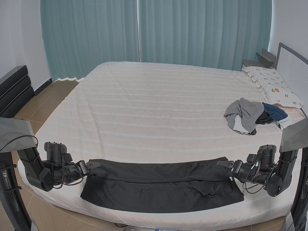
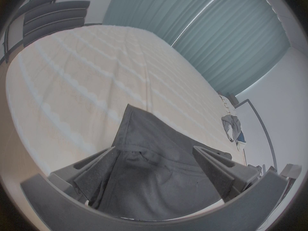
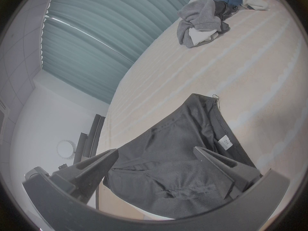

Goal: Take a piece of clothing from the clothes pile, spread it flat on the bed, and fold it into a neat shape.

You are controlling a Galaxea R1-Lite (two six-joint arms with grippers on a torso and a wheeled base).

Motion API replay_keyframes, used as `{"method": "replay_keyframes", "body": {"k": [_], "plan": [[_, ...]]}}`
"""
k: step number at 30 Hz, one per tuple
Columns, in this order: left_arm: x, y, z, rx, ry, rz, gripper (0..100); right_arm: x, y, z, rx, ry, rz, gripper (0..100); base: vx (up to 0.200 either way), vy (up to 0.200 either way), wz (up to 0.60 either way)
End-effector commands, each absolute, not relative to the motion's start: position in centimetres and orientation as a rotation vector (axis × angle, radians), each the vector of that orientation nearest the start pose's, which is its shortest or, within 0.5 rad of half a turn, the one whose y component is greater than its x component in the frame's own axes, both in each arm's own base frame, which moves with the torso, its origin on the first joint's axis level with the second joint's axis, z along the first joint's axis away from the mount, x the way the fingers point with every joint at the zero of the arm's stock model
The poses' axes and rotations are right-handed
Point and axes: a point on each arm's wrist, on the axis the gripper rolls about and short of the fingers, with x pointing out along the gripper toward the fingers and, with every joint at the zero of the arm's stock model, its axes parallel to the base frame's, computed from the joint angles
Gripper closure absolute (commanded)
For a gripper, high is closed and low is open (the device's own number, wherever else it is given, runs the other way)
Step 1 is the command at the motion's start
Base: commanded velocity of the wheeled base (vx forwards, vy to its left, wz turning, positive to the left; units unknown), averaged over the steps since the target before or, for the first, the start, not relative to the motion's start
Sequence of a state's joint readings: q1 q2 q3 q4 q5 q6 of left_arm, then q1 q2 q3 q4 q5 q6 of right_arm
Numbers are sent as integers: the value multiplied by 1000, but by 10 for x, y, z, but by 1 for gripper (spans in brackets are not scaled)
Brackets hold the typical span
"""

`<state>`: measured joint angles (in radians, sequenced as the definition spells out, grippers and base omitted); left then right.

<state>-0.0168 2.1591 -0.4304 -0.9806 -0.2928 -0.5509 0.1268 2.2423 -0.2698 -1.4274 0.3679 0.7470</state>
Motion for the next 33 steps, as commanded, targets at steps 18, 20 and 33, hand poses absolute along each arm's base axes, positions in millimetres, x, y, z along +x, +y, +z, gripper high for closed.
{"method": "replay_keyframes", "body": {"k": [18,20,33], "plan": [[274,-30,-54,-413,829,-95,0,264,25,-47,800,758,178,0,0,0,0],[278,-30,-55,-407,818,-81,0,264,25,-47,798,759,180,0,0,0,0],[283,-27,-59,-391,797,-4,100,263,26,-47,793,764,183,0,0,0,0]]}}
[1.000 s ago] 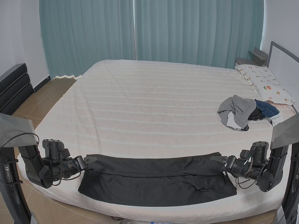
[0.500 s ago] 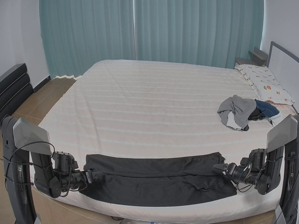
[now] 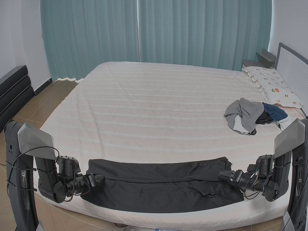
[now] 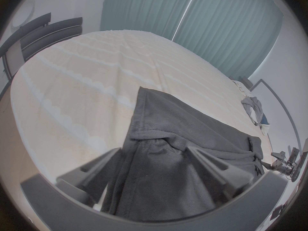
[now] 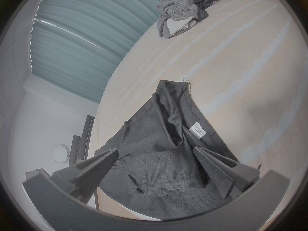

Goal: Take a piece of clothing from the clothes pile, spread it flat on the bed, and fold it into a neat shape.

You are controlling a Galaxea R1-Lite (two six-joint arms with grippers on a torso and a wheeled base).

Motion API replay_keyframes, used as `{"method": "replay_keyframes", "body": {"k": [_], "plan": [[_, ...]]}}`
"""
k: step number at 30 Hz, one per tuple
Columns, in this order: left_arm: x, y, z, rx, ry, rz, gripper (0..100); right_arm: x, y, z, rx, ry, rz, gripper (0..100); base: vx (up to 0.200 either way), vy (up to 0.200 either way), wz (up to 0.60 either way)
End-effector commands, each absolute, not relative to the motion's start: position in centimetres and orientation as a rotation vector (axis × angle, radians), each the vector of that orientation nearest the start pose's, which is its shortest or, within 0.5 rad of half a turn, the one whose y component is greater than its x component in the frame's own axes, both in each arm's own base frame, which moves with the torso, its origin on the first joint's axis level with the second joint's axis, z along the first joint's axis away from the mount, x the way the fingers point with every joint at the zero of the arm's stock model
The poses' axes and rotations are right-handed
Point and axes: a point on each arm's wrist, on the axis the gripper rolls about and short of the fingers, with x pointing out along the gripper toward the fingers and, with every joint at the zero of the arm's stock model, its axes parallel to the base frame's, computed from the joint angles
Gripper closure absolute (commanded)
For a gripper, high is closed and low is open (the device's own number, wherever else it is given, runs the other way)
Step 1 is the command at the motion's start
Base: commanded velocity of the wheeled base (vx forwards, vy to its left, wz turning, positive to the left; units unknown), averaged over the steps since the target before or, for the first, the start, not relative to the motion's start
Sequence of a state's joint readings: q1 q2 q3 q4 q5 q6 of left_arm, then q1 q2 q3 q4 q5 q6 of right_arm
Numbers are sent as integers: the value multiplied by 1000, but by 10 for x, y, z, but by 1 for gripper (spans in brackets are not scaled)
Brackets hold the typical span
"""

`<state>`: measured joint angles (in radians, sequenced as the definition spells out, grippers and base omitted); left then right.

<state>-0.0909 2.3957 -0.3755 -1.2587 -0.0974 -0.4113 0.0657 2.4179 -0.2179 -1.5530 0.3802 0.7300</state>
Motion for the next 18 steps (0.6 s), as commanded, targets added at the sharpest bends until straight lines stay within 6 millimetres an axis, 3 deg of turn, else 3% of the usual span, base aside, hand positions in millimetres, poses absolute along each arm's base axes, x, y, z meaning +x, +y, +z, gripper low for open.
{"method": "replay_keyframes", "body": {"k": [1,18], "plan": [[282,-26,-59,-389,797,12,100,263,26,-47,793,764,183,0,0,0,0],[274,-12,-61,-387,753,167,100,262,26,-48,792,770,181,0,0,0,0]]}}
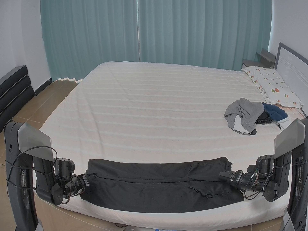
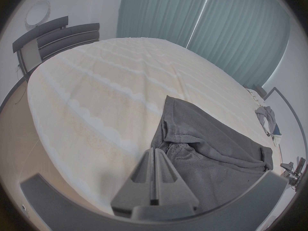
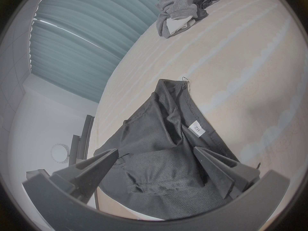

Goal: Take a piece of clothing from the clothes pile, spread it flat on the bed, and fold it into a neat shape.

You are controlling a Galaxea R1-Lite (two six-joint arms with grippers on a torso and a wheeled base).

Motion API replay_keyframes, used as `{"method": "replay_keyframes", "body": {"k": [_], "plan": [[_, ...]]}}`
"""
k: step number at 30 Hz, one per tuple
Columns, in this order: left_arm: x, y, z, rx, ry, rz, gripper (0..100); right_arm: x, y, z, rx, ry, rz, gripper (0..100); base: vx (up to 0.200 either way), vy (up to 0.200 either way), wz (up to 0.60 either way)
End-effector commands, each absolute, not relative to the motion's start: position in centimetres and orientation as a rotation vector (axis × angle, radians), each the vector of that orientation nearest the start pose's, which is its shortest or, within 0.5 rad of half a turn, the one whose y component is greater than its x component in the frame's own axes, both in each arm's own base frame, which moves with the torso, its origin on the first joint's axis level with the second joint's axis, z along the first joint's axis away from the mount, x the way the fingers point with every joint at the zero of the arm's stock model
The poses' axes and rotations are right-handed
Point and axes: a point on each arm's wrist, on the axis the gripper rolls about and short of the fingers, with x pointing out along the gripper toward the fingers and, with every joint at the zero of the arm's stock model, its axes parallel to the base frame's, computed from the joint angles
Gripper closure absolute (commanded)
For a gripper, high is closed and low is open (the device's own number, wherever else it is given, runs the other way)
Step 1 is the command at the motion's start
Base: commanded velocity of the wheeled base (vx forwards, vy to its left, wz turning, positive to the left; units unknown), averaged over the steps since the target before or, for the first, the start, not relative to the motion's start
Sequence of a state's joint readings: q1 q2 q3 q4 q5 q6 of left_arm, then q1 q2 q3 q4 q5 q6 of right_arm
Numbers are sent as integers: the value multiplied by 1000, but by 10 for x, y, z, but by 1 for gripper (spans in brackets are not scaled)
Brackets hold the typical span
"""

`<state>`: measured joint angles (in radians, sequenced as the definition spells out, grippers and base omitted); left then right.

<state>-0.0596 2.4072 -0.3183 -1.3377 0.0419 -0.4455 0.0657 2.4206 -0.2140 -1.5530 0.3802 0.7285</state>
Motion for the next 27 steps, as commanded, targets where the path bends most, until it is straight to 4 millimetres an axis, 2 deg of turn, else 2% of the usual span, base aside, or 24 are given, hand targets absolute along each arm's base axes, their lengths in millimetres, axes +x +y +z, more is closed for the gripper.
{"method": "replay_keyframes", "body": {"k": [1,16,25,26,27], "plan": [[274,-10,-62,-389,756,175,100,262,26,-48,792,770,181,0,0,0,0],[273,-7,-64,-388,760,198,100,263,26,-48,794,767,181,0,0,0,0],[271,-8,-67,-394,778,191,100,258,29,-38,797,760,196,0,0,0,0],[271,-8,-67,-394,779,188,0,258,30,-38,795,761,199,0,0,0,0],[271,-8,-67,-394,779,188,0,258,30,-38,795,761,199,0,0,0,0]]}}
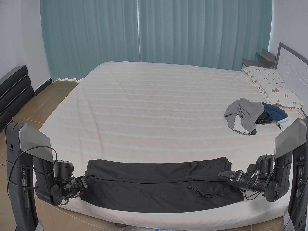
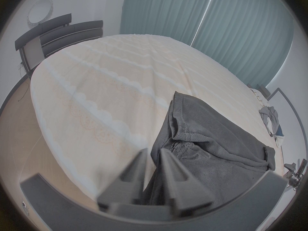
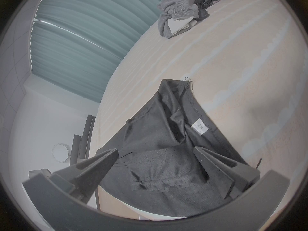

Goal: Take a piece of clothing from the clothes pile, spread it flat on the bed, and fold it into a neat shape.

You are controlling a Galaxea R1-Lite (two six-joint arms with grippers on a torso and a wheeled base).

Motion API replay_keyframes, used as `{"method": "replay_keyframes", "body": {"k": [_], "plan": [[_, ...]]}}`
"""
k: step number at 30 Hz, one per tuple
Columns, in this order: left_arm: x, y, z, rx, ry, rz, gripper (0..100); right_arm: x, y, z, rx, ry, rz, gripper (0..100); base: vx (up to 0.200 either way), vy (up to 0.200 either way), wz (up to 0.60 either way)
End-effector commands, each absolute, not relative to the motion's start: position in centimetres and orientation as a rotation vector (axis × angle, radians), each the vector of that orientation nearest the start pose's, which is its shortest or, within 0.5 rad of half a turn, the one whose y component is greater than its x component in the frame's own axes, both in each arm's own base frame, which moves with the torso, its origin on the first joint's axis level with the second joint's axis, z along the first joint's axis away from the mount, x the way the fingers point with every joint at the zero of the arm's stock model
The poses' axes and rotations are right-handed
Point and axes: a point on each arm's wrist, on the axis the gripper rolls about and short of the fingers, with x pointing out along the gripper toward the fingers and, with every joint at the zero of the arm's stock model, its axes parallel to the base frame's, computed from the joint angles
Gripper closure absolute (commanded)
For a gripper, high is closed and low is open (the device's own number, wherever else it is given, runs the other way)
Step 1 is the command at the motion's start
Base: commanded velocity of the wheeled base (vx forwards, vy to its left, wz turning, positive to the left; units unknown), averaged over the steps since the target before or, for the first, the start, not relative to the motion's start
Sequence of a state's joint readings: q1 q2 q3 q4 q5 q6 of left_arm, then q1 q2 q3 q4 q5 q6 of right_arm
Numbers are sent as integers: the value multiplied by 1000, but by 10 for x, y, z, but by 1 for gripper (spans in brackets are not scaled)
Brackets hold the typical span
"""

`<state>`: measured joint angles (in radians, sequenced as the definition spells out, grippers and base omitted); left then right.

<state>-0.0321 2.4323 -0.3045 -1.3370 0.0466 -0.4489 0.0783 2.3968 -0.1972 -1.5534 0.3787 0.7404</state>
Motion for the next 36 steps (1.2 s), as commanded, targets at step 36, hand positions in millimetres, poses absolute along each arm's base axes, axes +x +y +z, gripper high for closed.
{"method": "replay_keyframes", "body": {"k": [36], "plan": [[208,-7,-21,-808,840,102,0,220,69,-22,860,856,161,0,0,0,0]]}}
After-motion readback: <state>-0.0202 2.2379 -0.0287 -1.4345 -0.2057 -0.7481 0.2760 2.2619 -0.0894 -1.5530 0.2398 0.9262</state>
